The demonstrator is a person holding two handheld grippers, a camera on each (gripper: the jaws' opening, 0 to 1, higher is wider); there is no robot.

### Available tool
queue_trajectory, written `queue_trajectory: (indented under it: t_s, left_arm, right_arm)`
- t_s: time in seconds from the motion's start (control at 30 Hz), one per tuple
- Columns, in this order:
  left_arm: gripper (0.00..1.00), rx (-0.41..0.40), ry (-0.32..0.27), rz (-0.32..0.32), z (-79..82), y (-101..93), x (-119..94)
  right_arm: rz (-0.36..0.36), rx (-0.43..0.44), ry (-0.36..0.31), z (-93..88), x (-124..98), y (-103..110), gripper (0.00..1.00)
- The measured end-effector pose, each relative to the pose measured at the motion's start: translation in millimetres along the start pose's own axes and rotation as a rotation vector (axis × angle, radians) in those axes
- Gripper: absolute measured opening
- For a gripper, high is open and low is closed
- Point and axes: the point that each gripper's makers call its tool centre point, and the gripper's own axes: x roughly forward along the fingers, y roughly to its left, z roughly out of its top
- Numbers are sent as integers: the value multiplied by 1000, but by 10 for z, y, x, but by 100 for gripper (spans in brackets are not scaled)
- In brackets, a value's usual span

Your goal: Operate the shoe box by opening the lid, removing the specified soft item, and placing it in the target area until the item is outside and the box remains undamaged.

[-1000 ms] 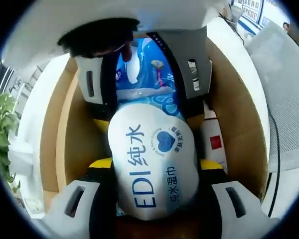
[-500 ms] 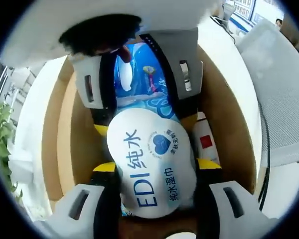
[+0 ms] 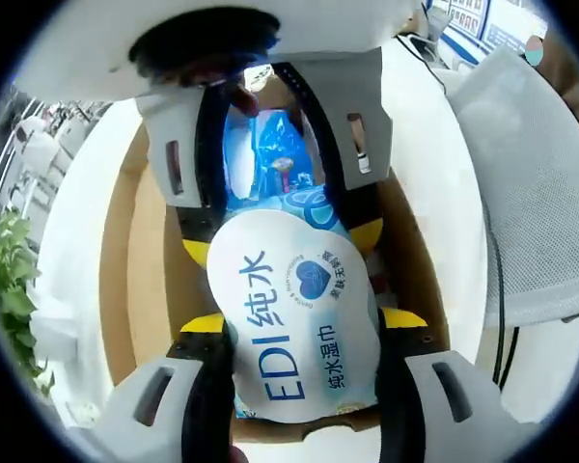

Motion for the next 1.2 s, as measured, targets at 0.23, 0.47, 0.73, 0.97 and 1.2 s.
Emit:
queue_trajectory:
  t_s: [0.23, 0.47, 0.73, 0.97, 1.2]
  left_arm:
    - [57, 18, -5, 20, 147, 18, -120]
    - [57, 51, -8, 40, 312, 36, -198]
    - [57, 95, -7, 47, 580, -8, -261]
    - [57, 140, -10, 44, 814, -4, -242]
    - [57, 183, -10, 37, 1060, -10, -198]
  right_arm:
    - [-32, -10, -1, 17, -202, -13, 54]
    - [-67, -9, 2, -9, -402, -16, 54]
    - [-108, 7, 8, -116, -622, 14, 54]
    - [-144, 34, 8, -246, -835, 71, 54]
    - [-177, 67, 11, -429, -1032, 120, 54]
